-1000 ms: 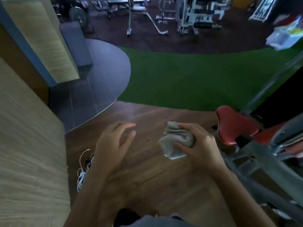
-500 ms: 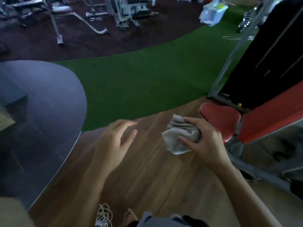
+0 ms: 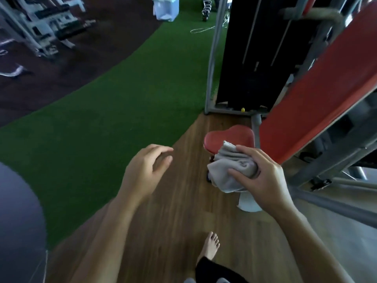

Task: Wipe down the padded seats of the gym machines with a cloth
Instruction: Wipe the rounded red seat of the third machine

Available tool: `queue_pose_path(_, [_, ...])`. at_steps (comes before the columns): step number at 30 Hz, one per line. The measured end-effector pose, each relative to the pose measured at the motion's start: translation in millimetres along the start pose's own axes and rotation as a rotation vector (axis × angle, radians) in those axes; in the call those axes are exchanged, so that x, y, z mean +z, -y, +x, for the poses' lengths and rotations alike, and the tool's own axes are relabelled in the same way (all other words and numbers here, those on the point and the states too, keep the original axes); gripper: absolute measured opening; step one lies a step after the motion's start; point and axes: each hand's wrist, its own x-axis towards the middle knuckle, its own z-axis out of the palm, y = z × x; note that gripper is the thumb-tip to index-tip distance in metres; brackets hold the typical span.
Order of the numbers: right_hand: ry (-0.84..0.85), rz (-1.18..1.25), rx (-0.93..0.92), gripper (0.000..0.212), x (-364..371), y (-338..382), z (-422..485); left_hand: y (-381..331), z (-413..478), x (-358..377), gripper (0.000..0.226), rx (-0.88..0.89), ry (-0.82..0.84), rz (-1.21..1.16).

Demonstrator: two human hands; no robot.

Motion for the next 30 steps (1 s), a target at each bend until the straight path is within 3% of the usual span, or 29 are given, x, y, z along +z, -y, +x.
queue_pose_path(9, [-0.095, 0.062, 0.234, 0.059, 42, -113, 96, 55, 149, 89, 0.024, -0.044, 0.164, -0.101])
queue_pose_path(17, [-0.095, -0.009, 0.378, 0.059, 95, -223, 149, 138, 253, 239, 0.025, -0.117, 0.313, -0.203])
queue_pose_path(23, [-0.202, -0.092, 0.379, 0.056, 156, -333, 207, 211, 299, 366, 0.039, -0.210, 0.353, -0.227])
queue_pose_path(27, [-0.075, -0.198, 0.346, 0.054, 204, -392, 235, 239, 302, 424, 0.046, -0.272, 0.380, -0.298])
queue_pose_path(30, [-0.028, -0.363, 0.293, 0.063, 231, -413, 244, 247, 298, 445, 0.040, -0.325, 0.274, -0.423])
